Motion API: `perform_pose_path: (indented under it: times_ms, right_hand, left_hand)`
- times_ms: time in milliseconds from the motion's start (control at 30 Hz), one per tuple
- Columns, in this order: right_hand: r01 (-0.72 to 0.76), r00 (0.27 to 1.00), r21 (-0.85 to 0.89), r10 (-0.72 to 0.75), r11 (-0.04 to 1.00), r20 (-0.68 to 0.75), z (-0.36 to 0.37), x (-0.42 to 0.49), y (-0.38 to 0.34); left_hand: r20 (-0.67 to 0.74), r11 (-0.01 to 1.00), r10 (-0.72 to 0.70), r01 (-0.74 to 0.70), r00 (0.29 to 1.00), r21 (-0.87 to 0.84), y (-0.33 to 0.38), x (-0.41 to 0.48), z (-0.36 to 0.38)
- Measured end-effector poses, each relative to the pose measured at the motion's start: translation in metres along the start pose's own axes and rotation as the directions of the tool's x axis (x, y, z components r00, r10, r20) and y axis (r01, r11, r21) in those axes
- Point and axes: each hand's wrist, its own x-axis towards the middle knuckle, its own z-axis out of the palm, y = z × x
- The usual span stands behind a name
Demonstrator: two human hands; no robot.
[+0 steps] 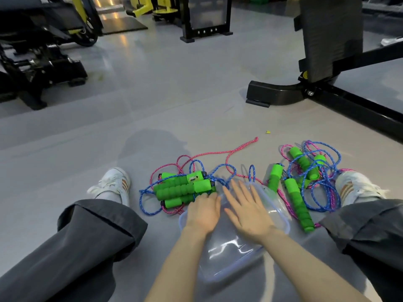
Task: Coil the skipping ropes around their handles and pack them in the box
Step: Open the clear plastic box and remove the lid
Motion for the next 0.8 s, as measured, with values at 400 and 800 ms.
perform_pose_path:
  times_ms: [400,800]
  right_hand:
    - [-0.786,0.464,0.604,0.769,0.129,0.440,-0.024,-0.067,0.016]
    - [-0.615,0.528,0.788,0.725,-0.034,0.443,-0.020,-0.069,0.033]
  left_hand:
    - [0.481,0.251,-0.360,0.580,0.799,-0.775,0.000,-0.021,-0.003]
    - [0.239,0.058,-0.504,0.308,0.830,-0.950,0.001,-0.045,0.004]
